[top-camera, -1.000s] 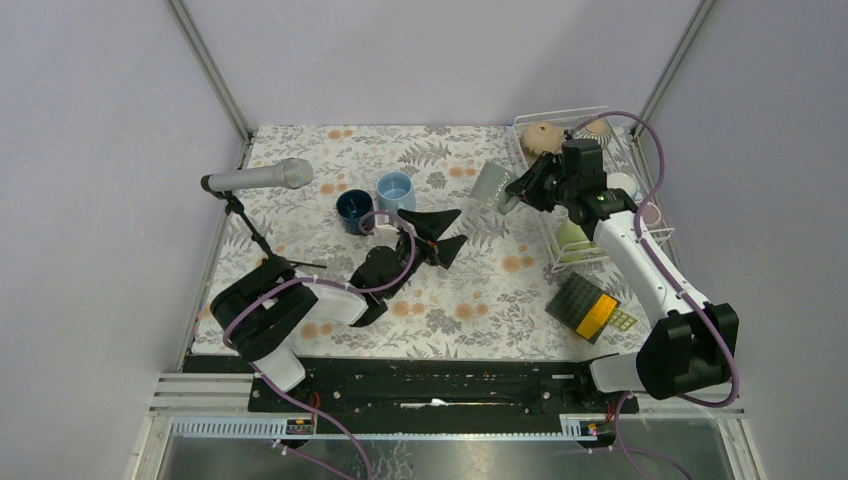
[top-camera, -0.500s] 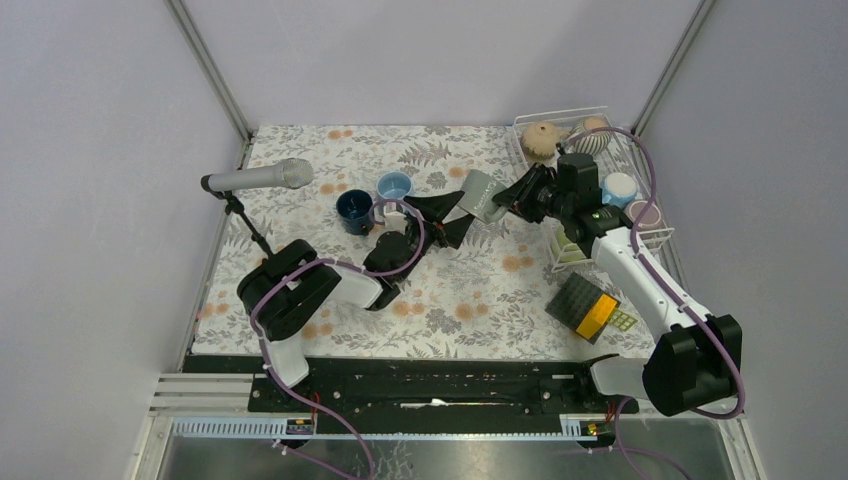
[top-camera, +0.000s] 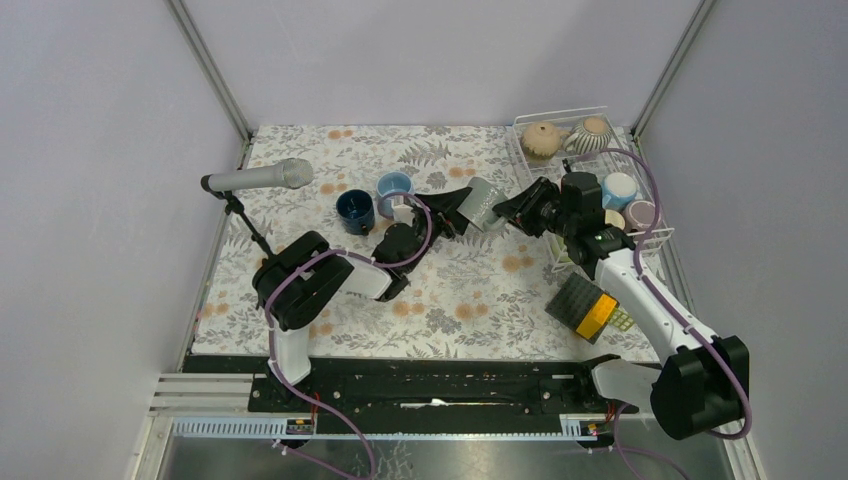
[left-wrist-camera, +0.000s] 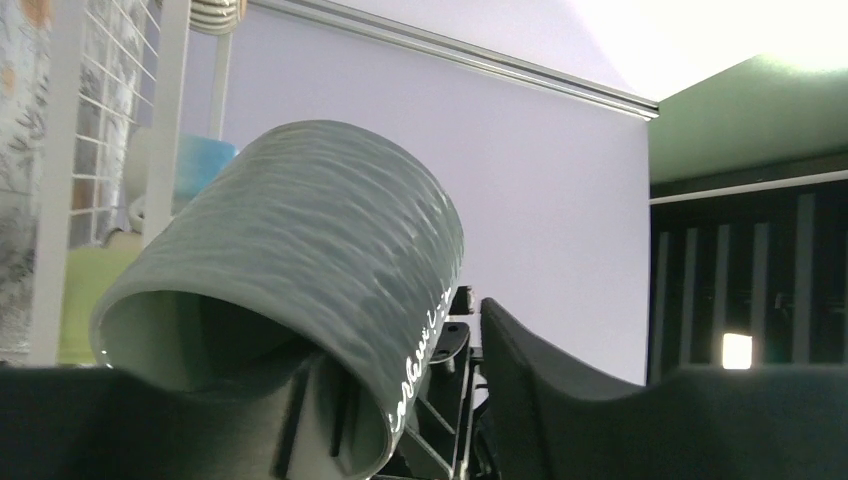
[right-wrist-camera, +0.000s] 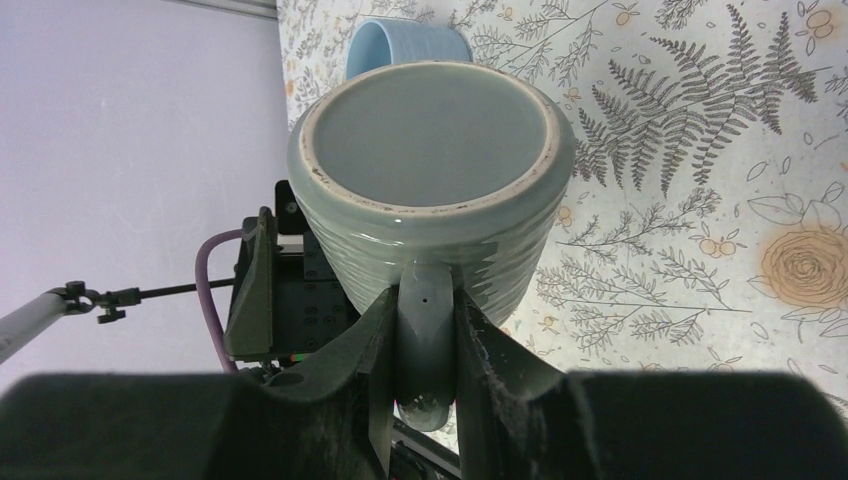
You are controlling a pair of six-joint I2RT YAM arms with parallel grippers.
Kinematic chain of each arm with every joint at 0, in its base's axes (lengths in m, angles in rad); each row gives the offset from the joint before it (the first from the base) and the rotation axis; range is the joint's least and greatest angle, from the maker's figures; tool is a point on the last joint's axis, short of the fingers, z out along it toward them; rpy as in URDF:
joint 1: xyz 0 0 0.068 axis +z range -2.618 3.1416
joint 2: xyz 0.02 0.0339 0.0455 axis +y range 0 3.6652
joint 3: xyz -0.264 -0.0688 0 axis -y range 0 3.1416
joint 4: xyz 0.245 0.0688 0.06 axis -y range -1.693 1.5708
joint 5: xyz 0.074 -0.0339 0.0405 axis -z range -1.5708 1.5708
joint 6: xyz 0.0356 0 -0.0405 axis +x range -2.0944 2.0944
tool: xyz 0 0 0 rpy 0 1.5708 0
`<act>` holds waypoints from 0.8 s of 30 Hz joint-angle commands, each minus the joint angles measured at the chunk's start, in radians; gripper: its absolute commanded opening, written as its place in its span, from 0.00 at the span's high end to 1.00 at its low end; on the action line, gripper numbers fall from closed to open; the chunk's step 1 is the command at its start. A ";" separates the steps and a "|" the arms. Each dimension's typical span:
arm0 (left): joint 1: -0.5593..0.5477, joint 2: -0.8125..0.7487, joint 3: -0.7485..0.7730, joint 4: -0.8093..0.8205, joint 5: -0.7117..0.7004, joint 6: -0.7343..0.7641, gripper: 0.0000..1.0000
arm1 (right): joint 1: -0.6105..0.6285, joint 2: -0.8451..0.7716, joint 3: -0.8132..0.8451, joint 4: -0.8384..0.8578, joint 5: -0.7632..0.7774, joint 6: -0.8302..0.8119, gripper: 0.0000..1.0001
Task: Unload the cups from the dish rack
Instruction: Place the cup at the center of the board.
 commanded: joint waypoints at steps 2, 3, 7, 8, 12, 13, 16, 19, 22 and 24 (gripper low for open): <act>-0.003 -0.001 0.050 0.115 -0.002 -0.013 0.60 | 0.010 -0.094 -0.026 0.195 0.005 0.095 1.00; -0.003 0.000 0.051 0.118 -0.002 -0.013 0.63 | 0.010 -0.102 -0.037 0.203 0.010 0.106 1.00; -0.007 0.001 0.055 0.126 0.000 -0.015 0.84 | 0.010 -0.127 -0.074 0.227 0.028 0.136 1.00; -0.009 0.001 0.055 0.129 -0.001 -0.012 0.92 | 0.010 -0.130 -0.079 0.228 0.029 0.139 1.00; -0.008 -0.016 0.064 0.101 0.013 0.021 1.00 | 0.010 -0.145 -0.090 0.225 0.037 0.130 1.00; -0.008 -0.022 0.068 0.090 0.019 0.034 1.00 | 0.010 -0.150 -0.091 0.218 0.042 0.121 0.99; -0.006 -0.045 0.084 0.032 0.048 0.085 1.00 | 0.010 -0.162 -0.087 0.174 0.062 0.080 0.71; -0.005 -0.074 0.099 -0.055 0.071 0.154 1.00 | 0.010 -0.177 -0.084 0.123 0.095 0.031 0.40; -0.006 -0.106 0.116 -0.150 0.090 0.231 1.00 | 0.010 -0.198 -0.086 0.061 0.132 -0.012 0.21; -0.005 -0.123 0.125 -0.200 0.102 0.277 1.00 | 0.010 -0.215 -0.089 0.021 0.153 -0.031 0.13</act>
